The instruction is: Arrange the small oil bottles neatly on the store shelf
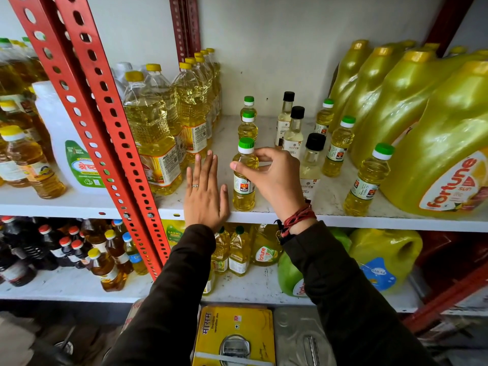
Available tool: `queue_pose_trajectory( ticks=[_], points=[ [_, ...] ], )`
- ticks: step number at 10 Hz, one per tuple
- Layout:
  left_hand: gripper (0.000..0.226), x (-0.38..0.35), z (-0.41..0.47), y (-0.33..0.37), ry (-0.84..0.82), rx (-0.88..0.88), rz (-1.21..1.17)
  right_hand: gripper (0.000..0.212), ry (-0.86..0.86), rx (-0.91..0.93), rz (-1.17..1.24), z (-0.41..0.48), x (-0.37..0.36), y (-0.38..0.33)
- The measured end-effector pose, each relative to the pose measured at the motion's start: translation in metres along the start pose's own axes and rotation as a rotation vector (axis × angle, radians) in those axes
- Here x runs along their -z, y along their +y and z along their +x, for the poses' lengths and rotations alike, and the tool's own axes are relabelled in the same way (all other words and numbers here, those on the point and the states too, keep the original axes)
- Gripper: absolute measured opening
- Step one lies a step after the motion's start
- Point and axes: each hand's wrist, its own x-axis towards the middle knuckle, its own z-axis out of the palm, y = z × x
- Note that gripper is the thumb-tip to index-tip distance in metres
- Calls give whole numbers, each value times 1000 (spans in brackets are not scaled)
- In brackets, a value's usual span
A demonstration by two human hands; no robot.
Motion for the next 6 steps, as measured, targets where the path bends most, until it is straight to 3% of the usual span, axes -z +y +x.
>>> queue_pose_trajectory(
  ticks=[3,5,6],
  points=[
    [68,3,0,1,-20,9,-29,62,-17,29,-28,-2,1,-3],
    [66,8,0,1,-21,21,-171,74,-13,96,-58,-8,15,-15],
    [65,12,1,2,70,123,-308,64,66,204,-10,-10,29,-26]
  ],
)
